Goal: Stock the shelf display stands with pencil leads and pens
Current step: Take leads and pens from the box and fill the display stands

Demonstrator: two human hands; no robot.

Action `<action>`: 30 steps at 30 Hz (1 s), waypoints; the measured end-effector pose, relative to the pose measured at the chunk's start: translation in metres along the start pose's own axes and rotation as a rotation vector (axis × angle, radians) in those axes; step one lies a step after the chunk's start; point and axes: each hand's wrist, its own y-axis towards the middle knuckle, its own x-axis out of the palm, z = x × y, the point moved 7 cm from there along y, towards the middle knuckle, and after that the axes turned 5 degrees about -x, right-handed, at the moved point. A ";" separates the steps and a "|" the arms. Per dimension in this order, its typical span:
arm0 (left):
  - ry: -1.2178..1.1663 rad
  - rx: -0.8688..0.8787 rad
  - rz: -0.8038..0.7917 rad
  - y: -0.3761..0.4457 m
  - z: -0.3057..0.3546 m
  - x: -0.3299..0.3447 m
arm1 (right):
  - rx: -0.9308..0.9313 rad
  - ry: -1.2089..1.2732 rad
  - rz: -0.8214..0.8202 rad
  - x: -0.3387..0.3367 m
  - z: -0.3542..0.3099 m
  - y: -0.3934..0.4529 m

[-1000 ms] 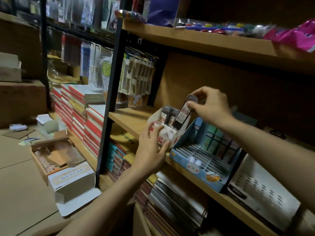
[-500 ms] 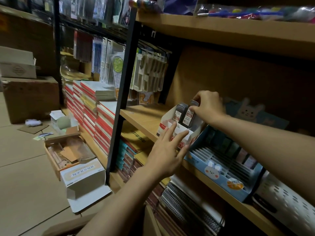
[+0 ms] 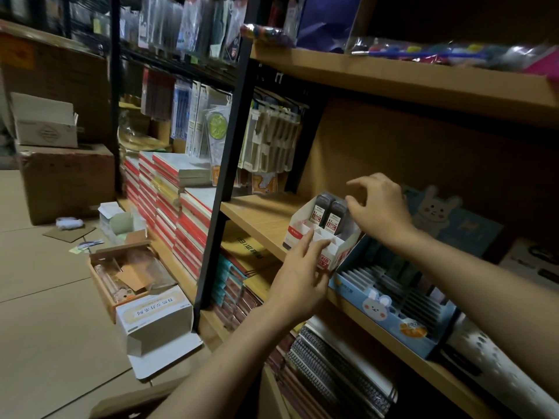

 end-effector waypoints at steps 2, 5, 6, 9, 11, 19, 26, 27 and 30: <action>-0.014 0.011 0.065 -0.011 0.005 -0.014 | 0.002 0.199 0.041 -0.014 -0.005 -0.025; -0.177 -0.086 0.028 -0.036 -0.004 -0.025 | -0.031 0.497 -0.049 -0.013 -0.023 -0.082; -0.242 -0.156 -0.019 -0.047 -0.013 -0.025 | -0.065 0.538 -0.104 -0.005 -0.031 -0.103; -0.347 -0.375 -0.138 -0.089 -0.056 -0.016 | -0.159 0.558 -0.278 0.031 -0.054 -0.171; -0.303 -0.507 -0.143 -0.128 -0.093 -0.010 | -0.171 0.585 -0.402 0.063 -0.065 -0.214; -0.211 -1.150 -0.073 -0.324 -0.220 0.050 | -0.010 0.493 -0.985 0.216 -0.070 -0.371; -0.298 -1.445 0.155 -0.408 -0.243 0.111 | 0.332 0.502 -1.092 0.284 -0.055 -0.443; -0.275 -1.452 0.196 -0.409 -0.245 0.109 | 0.349 0.496 -1.095 0.290 -0.053 -0.447; -0.244 -1.434 0.261 -0.406 -0.251 0.107 | 0.326 0.446 -1.109 0.307 -0.052 -0.452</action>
